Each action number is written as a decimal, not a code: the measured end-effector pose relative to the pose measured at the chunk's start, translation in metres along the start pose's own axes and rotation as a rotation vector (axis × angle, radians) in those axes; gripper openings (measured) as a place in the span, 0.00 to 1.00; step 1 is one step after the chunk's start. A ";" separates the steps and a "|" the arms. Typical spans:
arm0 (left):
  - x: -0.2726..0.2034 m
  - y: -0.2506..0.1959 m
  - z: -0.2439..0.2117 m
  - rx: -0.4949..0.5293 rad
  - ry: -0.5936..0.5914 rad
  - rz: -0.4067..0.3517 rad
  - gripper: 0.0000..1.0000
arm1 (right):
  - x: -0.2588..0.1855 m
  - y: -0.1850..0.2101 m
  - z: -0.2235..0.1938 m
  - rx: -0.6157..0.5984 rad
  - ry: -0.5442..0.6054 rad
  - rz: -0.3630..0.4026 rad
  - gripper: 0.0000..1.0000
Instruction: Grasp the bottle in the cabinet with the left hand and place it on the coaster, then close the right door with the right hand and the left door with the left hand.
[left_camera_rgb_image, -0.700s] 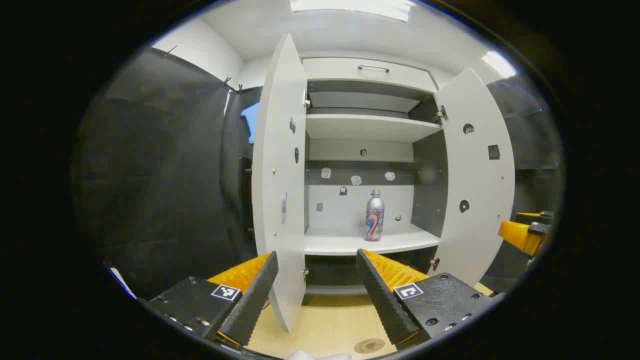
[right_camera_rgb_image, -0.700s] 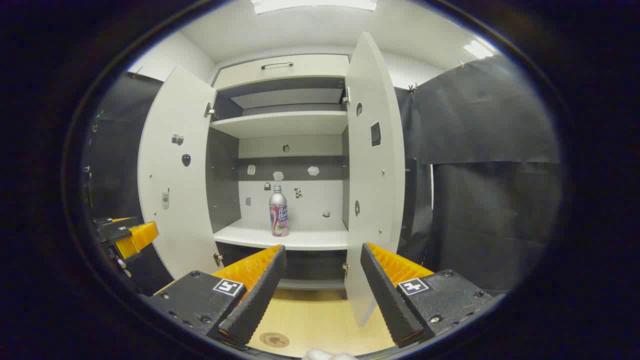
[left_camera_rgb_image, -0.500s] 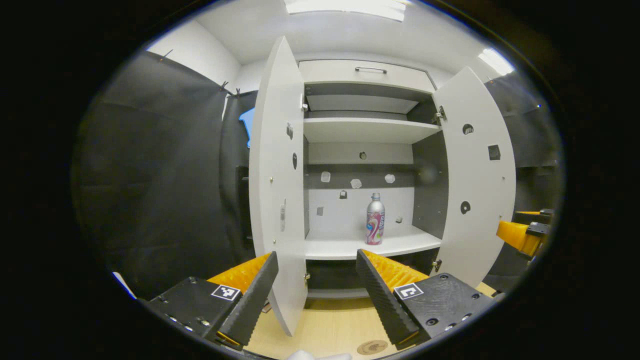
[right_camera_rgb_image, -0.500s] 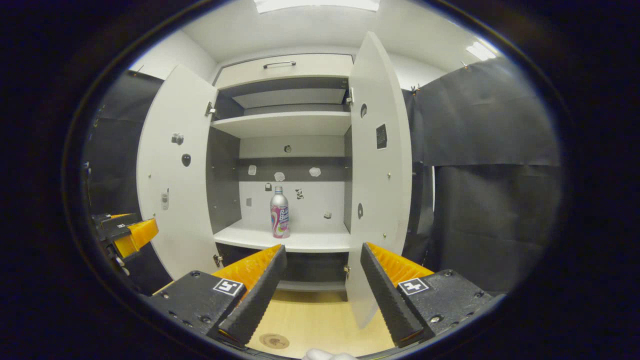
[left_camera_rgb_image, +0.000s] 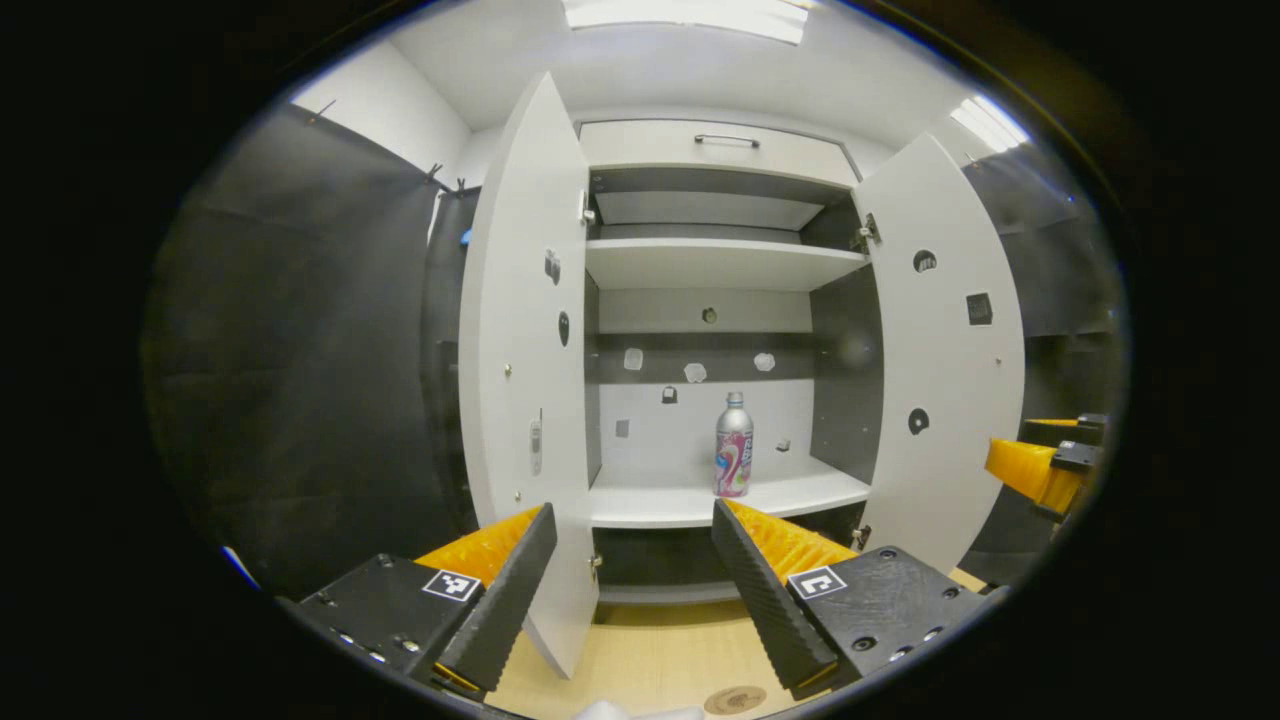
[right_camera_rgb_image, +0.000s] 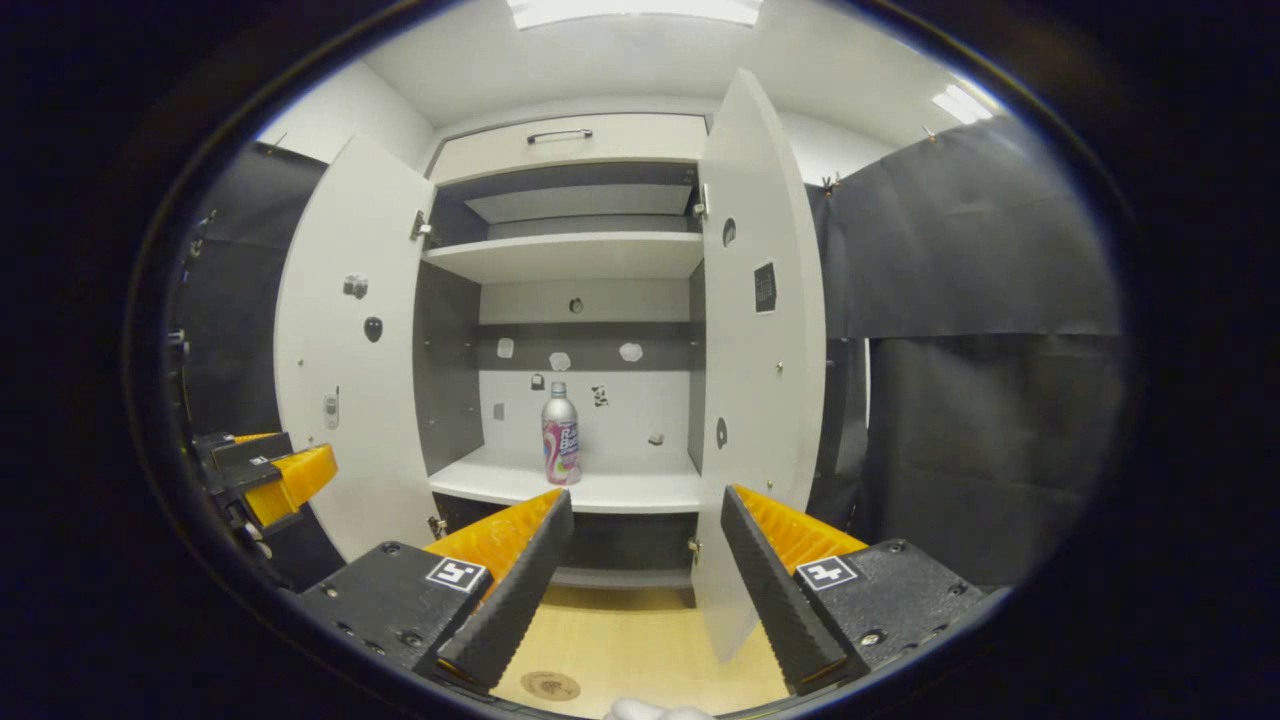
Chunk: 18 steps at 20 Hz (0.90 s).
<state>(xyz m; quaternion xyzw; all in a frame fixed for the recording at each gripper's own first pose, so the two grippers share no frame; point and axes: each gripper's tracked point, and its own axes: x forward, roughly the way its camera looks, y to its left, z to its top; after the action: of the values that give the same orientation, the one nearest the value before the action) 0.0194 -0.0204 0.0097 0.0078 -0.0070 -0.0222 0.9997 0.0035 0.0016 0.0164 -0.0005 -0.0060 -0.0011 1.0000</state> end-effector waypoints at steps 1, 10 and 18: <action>0.004 -0.002 0.000 -0.001 0.003 -0.002 0.96 | 0.000 -0.001 -0.001 0.004 0.003 -0.002 0.98; 0.082 -0.039 0.025 0.001 -0.057 -0.053 1.00 | 0.011 -0.013 0.003 0.006 0.015 -0.025 0.98; 0.188 -0.085 0.061 -0.029 -0.131 -0.111 1.00 | 0.019 -0.018 0.013 0.002 0.027 -0.047 0.98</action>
<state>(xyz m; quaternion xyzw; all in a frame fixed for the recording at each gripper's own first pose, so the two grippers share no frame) 0.2025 -0.1151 0.0720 -0.0077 -0.0714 -0.0781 0.9944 0.0224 -0.0167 0.0297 0.0007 0.0073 -0.0243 0.9997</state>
